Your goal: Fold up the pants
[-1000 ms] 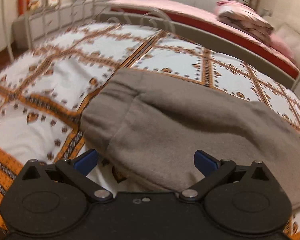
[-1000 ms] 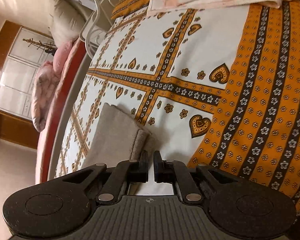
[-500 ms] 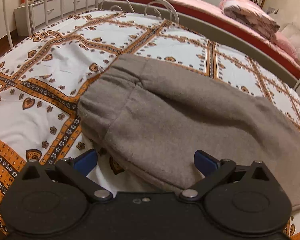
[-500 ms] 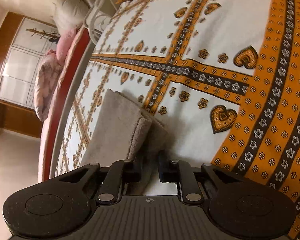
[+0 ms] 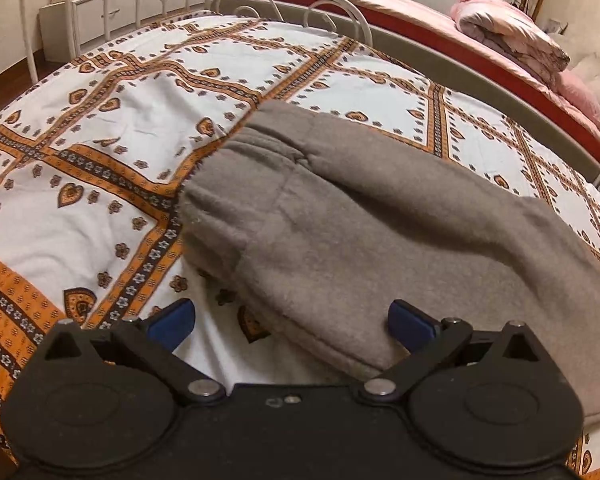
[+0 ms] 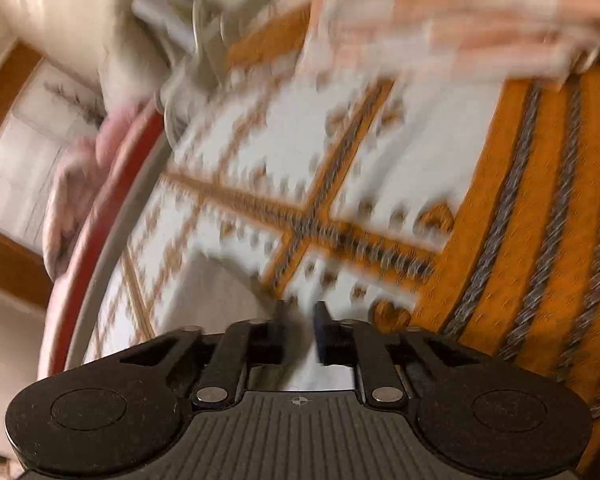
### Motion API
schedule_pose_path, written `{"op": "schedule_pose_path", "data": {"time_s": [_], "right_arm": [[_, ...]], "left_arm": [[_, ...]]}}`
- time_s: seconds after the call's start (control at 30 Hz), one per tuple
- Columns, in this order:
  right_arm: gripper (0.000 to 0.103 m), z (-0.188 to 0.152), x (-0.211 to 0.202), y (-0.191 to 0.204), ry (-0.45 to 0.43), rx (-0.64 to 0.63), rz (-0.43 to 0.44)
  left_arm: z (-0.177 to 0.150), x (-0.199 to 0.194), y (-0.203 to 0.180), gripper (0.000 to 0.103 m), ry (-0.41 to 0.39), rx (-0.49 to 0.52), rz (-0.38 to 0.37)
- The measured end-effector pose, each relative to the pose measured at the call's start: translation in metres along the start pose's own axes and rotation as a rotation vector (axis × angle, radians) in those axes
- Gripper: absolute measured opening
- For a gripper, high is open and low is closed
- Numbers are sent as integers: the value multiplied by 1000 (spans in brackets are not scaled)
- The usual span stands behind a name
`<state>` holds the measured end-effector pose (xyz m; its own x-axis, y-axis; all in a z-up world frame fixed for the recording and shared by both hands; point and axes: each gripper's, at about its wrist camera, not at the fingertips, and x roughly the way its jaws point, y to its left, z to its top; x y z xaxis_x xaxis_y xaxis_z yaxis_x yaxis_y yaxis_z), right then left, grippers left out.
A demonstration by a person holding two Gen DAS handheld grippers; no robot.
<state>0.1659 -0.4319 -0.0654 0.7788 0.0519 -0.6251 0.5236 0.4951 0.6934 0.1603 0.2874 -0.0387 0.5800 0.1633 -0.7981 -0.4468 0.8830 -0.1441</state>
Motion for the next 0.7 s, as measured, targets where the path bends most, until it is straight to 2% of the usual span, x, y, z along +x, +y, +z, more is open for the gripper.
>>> {"op": "schedule_pose_path", "data": {"time_s": [0.07, 0.17, 0.23, 0.33, 0.43, 0.47, 0.5, 0.57, 0.63, 0.7], "right_arm": [[29, -1, -8, 1, 11, 9, 97], [29, -11, 6, 10, 118, -11, 122], [29, -18, 20, 15, 178, -10, 112], [29, -25, 31, 21, 219, -17, 81], [29, -26, 41, 26, 227, -41, 83], [25, -25, 42, 28, 225, -57, 81], [4, -26, 42, 30, 232, -81, 71], [4, -26, 34, 34, 205, -105, 80], [4, -23, 14, 34, 152, -95, 142], [4, -25, 10, 35, 150, -126, 118]], "left_arm": [[1, -3, 2, 97, -17, -3, 3], [4, -6, 3, 97, -36, -27, -10], [4, -5, 1, 97, -31, -30, -10], [3, -5, -2, 97, -26, -11, -9], [2, -3, -1, 97, -19, -1, -1], [1, -3, -1, 97, -15, -3, 1], [1, -2, 0, 97, -12, -5, 1], [1, -3, 2, 97, -14, -11, 4], [1, -5, 4, 97, -20, -18, 0], [1, -6, 4, 97, -26, -13, 1]]}}
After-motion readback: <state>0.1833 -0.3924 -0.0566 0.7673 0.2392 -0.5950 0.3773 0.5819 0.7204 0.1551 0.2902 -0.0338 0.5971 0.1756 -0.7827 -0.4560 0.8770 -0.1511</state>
